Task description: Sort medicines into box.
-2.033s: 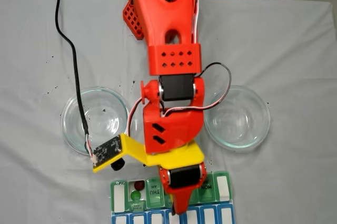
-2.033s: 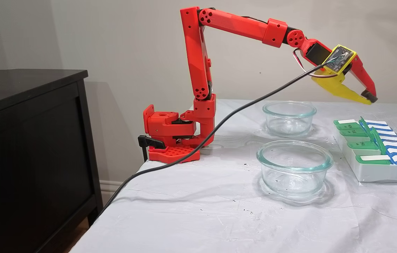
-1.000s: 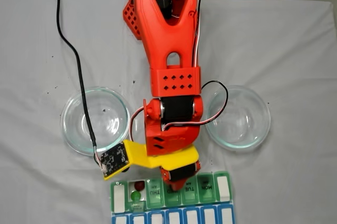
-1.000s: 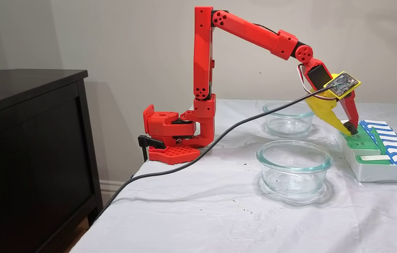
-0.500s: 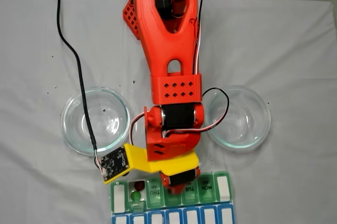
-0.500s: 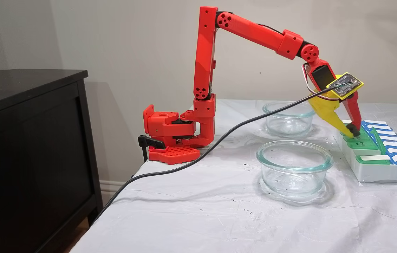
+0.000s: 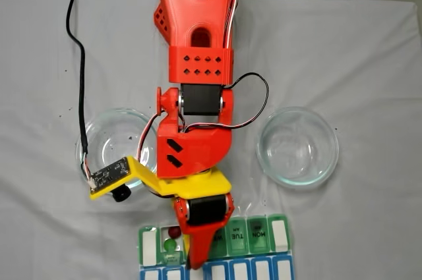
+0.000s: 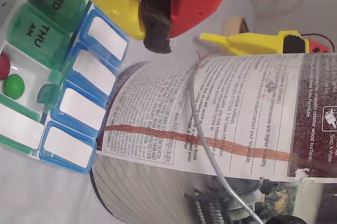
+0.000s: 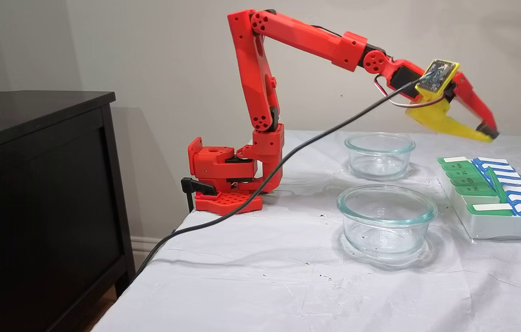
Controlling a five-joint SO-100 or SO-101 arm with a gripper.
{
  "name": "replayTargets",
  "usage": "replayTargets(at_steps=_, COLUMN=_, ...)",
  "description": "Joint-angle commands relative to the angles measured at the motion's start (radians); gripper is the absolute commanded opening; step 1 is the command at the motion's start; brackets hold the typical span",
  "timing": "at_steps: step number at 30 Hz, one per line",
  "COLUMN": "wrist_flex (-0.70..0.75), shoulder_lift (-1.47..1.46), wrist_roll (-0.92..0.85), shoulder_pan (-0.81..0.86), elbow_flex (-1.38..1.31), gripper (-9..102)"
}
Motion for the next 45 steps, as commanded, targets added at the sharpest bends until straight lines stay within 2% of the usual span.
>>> replayTargets(at_steps=1, wrist_flex=0.011, shoulder_lift=0.041, wrist_roll=-0.012, shoulder_pan=0.037, elbow_flex=-0.100, gripper=0)
replayTargets(at_steps=10, wrist_flex=-0.051, shoulder_lift=-0.178, wrist_roll=-0.055, shoulder_pan=0.097, elbow_flex=-0.190, gripper=0)
replayTargets(at_steps=13, wrist_flex=0.032, shoulder_lift=-0.187, wrist_roll=-0.074, shoulder_pan=0.094, elbow_flex=-0.232, gripper=0)
replayTargets(at_steps=18, wrist_flex=0.092, shoulder_lift=-0.179, wrist_roll=-0.086, shoulder_pan=0.089, elbow_flex=-0.242, gripper=0)
replayTargets(at_steps=24, wrist_flex=0.261, shoulder_lift=-0.206, wrist_roll=-0.109, shoulder_pan=0.063, elbow_flex=-0.319, gripper=0)
replayTargets(at_steps=34, wrist_flex=0.296, shoulder_lift=-0.227, wrist_roll=-0.126, shoulder_pan=0.054, elbow_flex=-0.310, gripper=0)
replayTargets(at_steps=45, wrist_flex=0.443, shoulder_lift=-0.341, wrist_roll=-0.071, shoulder_pan=0.066, elbow_flex=-0.434, gripper=0)
